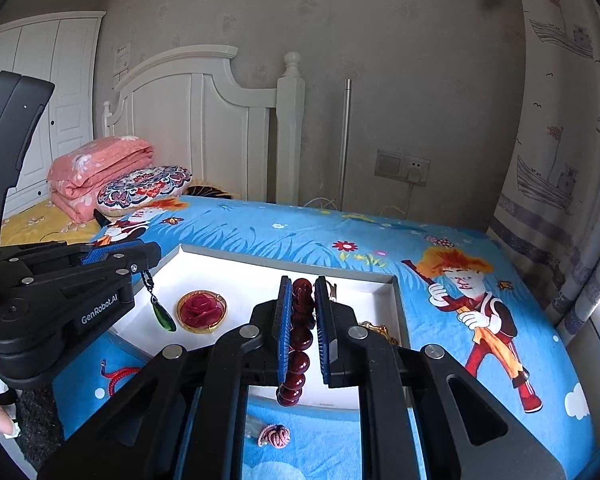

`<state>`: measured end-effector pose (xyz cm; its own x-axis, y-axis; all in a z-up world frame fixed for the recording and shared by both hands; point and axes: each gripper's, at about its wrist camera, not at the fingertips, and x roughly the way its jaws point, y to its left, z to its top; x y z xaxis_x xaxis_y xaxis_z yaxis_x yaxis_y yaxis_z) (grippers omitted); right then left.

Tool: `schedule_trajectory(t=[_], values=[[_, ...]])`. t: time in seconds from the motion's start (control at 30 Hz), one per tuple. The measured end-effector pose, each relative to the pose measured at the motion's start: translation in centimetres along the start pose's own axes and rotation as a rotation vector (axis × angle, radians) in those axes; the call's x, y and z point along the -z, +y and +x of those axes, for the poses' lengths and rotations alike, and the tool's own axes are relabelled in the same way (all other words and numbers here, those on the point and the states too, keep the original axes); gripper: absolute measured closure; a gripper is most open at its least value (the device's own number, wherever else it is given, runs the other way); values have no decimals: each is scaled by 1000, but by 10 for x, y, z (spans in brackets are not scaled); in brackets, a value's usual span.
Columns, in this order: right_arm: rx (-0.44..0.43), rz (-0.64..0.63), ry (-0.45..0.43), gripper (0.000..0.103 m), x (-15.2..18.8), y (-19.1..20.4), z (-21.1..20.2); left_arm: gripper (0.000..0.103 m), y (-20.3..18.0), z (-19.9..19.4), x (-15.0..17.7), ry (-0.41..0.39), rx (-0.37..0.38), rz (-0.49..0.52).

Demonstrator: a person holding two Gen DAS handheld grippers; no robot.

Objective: Organize jewelry
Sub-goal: 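Lower pendant and bead bracelet into the white tray and open both tools, then lift both tools away from the tray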

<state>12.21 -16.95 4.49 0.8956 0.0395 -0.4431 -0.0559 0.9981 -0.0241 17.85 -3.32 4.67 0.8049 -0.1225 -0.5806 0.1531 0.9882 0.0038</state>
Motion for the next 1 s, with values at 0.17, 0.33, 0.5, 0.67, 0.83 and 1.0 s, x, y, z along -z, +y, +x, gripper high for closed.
schedule_trajectory(t=[0.17, 0.33, 0.5, 0.67, 0.83, 1.0], values=[[0, 6, 36, 90, -17, 1, 28, 91, 1, 39, -22, 32, -45, 10], [16, 28, 94, 90, -14, -4, 54, 91, 6, 67, -33, 70, -78, -11], [32, 45, 142, 89, -5, -9, 72, 88, 12, 82, -34, 95, -82, -52], [28, 50, 145, 50, -3, -12, 71, 63, 16, 80, -25, 81, -89, -76], [42, 25, 126, 50, -3, -10, 66, 57, 15, 74, -20, 67, -92, -68], [41, 48, 130, 50, 5, -16, 57, 36, 19, 51, -6, 26, -84, -87]])
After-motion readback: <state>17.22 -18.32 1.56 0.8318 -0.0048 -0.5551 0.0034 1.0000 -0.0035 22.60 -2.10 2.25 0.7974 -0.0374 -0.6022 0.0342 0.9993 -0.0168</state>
